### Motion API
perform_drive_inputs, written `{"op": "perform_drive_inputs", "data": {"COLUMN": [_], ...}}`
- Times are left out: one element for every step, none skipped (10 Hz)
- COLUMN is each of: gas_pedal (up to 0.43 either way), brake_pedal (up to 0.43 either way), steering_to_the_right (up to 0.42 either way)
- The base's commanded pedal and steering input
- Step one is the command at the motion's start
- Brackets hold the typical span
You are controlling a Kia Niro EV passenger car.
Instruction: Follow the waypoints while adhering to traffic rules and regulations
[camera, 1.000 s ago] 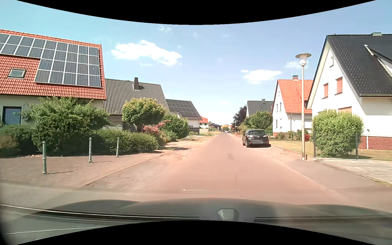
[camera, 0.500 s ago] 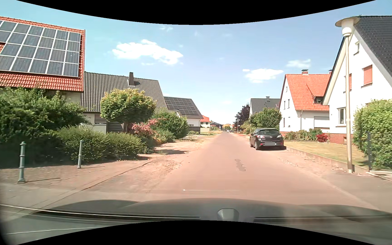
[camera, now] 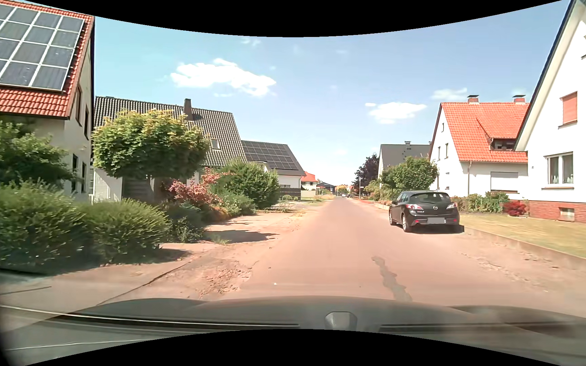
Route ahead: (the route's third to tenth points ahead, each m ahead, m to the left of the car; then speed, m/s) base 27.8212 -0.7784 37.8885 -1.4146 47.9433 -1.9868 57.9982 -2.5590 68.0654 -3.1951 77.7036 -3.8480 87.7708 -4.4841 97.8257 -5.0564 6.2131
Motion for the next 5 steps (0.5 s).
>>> {"op": "perform_drive_inputs", "data": {"gas_pedal": [0.138,0.138,0.138,0.138,0.138], "brake_pedal": [0.006,0.006,0.006,0.006,0.006], "steering_to_the_right": [0.000,0.022,0.036,0.040,0.041]}}
